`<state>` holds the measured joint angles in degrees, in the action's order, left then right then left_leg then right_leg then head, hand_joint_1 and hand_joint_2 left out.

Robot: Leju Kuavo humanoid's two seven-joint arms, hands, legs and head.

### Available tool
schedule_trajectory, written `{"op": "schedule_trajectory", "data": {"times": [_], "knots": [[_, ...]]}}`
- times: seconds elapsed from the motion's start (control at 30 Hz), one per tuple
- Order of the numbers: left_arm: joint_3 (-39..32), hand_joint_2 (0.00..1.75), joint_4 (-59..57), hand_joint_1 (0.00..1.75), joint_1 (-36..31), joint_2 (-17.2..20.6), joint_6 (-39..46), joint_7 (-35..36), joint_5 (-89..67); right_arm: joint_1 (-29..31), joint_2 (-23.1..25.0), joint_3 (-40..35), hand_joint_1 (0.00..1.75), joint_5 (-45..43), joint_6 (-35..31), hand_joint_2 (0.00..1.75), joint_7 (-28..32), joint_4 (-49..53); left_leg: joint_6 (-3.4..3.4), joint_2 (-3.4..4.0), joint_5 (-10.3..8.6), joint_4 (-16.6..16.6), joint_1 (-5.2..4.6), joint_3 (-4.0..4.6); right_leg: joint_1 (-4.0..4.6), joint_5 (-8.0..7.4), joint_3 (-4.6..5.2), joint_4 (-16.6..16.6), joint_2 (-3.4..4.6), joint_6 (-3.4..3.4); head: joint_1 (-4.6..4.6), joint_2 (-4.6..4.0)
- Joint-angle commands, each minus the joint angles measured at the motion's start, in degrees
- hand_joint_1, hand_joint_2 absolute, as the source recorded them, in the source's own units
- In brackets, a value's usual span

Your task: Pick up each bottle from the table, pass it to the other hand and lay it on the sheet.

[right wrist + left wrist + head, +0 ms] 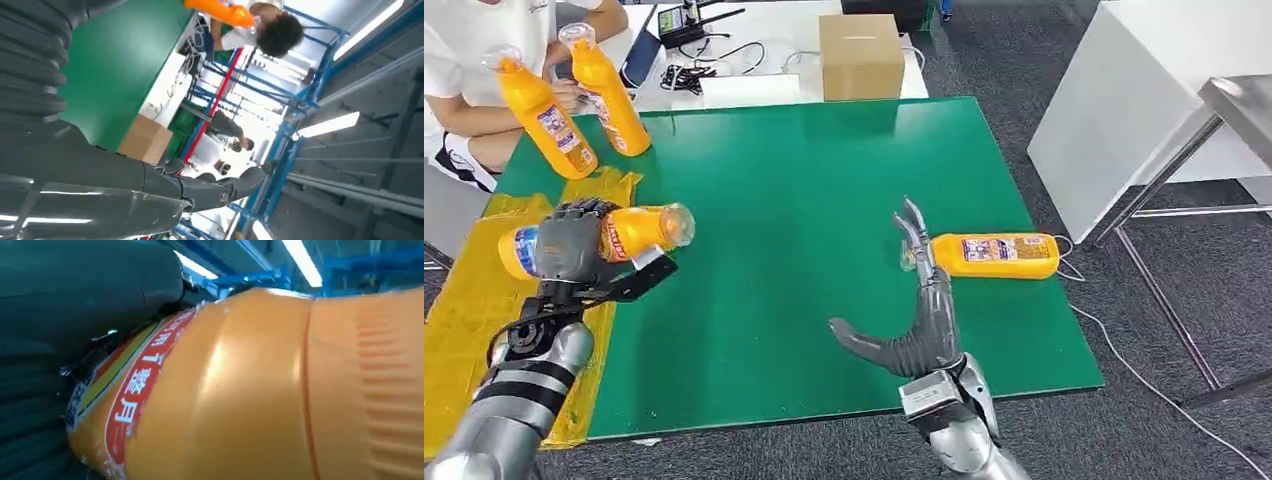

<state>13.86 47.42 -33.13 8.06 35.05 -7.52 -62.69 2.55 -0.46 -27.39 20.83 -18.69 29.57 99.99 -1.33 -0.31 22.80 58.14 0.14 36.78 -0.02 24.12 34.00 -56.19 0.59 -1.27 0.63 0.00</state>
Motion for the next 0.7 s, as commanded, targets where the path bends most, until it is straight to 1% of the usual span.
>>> {"op": "schedule_trajectory", "data": {"times": [0.03,0.1,0.17,0.23,0.27,0.3,0.33,0.4,0.43,0.47,0.5,0.53,0.63,0.7], "knots": [[3.1,1.75,-24.5,1.75,-10.9,5.5,-8.6,6.3,-10.6,0.1,-0.3,5.0,0.0,-4.1,4.2,1.75,0.3,2.2,0.09,0.17,0.15,0.0,0.03,-0.36,0.04,0.09,-0.34,0.0,0.09,0.01,0.02,0.0],[3.6,1.75,-26.2,1.75,-11.2,6.0,-9.5,7.3,-12.2,-0.1,-0.3,5.0,0.0,-4.1,4.1,1.75,0.4,2.1,0.09,0.27,0.14,0.0,0.03,-0.3,0.03,0.06,-0.24,0.0,0.14,-0.01,0.02,0.0],[4.0,1.75,-27.4,1.75,-10.5,6.3,-7.5,7.9,-13.8,0.0,-0.5,5.5,0.0,-4.5,3.8,1.75,0.2,0.7,0.09,0.13,0.18,0.0,0.03,-0.41,0.03,0.14,-0.37,0.0,-0.01,-0.03,0.0,0.0],[2.6,1.75,-28.1,1.75,-9.1,5.6,-5.7,6.9,-12.7,0.0,-0.6,6.2,0.0,-5.1,3.7,1.75,-0.1,-1.0,0.11,0.09,0.21,-0.1,0.03,-0.56,0.04,0.18,-0.54,0.1,-0.06,-0.02,0.0,0.0],[2.3,1.75,-28.3,1.75,-8.7,5.2,-5.4,6.6,-12.4,-0.1,-0.5,6.3,0.0,-5.1,3.6,1.75,-0.1,-1.3,0.05,0.12,0.11,-0.1,0.01,-0.34,0.01,0.08,-0.32,0.1,0.04,-0.02,0.02,0.0],[2.2,1.75,-28.3,1.75,-8.4,5.1,-5.0,6.7,-12.4,-0.2,-0.5,6.3,0.0,-5.1,3.6,1.75,-0.1,-1.5,0.05,0.15,0.12,-0.1,0.01,-0.34,0.01,0.07,-0.31,0.1,0.06,-0.02,0.02,0.0],[2.2,1.75,-28.3,1.75,-8.4,5.1,-5.0,6.7,-12.4,-0.2,-0.5,6.3,0.0,-5.1,3.6,1.75,-0.1,-1.5,0.07,0.16,0.18,-0.1,0.01,-0.52,0.02,0.12,-0.49,0.1,0.05,-0.03,0.02,0.0],[2.0,1.75,-28.4,1.75,-8.2,4.6,-5.0,6.8,-12.2,-0.3,-0.4,6.3,0.0,-5.2,3.4,1.75,-0.1,-1.7,0.04,0.06,0.05,-0.1,0.02,-0.16,0.01,0.03,-0.17,0.1,-0.01,-0.01,0.0,0.0],[1.5,1.75,-28.5,1.75,-8.0,4.4,-5.1,5.9,-11.6,-0.3,-0.4,6.3,0.0,-5.2,3.3,1.75,-0.1,-1.9,0.06,0.05,0.11,0.0,0.01,-0.3,0.01,0.09,-0.32,0.1,-0.03,-0.02,0.0,0.0],[0.7,1.75,-28.7,1.75,-7.5,3.8,-5.0,5.1,-10.8,-0.2,-0.3,6.4,0.0,-5.3,3.2,1.75,-0.2,-2.4,0.04,0.05,0.06,0.0,0.0,-0.14,0.0,0.03,-0.16,0.0,0.01,-0.02,0.02,0.0],[-1.5,1.75,-28.8,1.75,-6.7,2.6,-5.4,2.9,-8.2,-0.1,-0.1,6.7,0.0,-5.6,2.9,1.75,-0.6,-3.3,0.06,0.04,0.1,-0.1,0.01,-0.28,0.01,0.08,-0.31,0.1,-0.03,-0.02,0.0,0.0],[-3.0,1.75,-28.9,1.75,-6.2,1.6,-5.4,1.6,-6.6,0.2,0.0,6.9,0.0,-6.0,2.8,1.75,-1.0,-4.2,0.04,0.05,0.05,-0.1,-0.01,-0.18,-0.02,0.03,-0.19,0.1,0.0,-0.02,0.02,0.0],[-2.9,1.75,-28.9,1.75,-5.9,1.4,-5.1,1.7,-6.7,0.2,-0.1,6.9,0.0,-6.0,2.8,1.75,-1.0,-4.4,0.06,-0.01,0.11,-0.1,-0.01,-0.44,-0.01,0.11,-0.48,0.1,-0.09,-0.03,0.02,0.0],[-2.9,1.75,-28.9,1.75,-5.9,1.4,-5.1,1.7,-6.7,0.2,-0.1,6.9,0.0,-6.0,2.8,1.75,-1.0,-4.4,0.04,0.0,0.05,-0.1,0.0,-0.19,0.0,0.04,-0.23,0.1,-0.05,-0.02,0.02,0.0]]}}
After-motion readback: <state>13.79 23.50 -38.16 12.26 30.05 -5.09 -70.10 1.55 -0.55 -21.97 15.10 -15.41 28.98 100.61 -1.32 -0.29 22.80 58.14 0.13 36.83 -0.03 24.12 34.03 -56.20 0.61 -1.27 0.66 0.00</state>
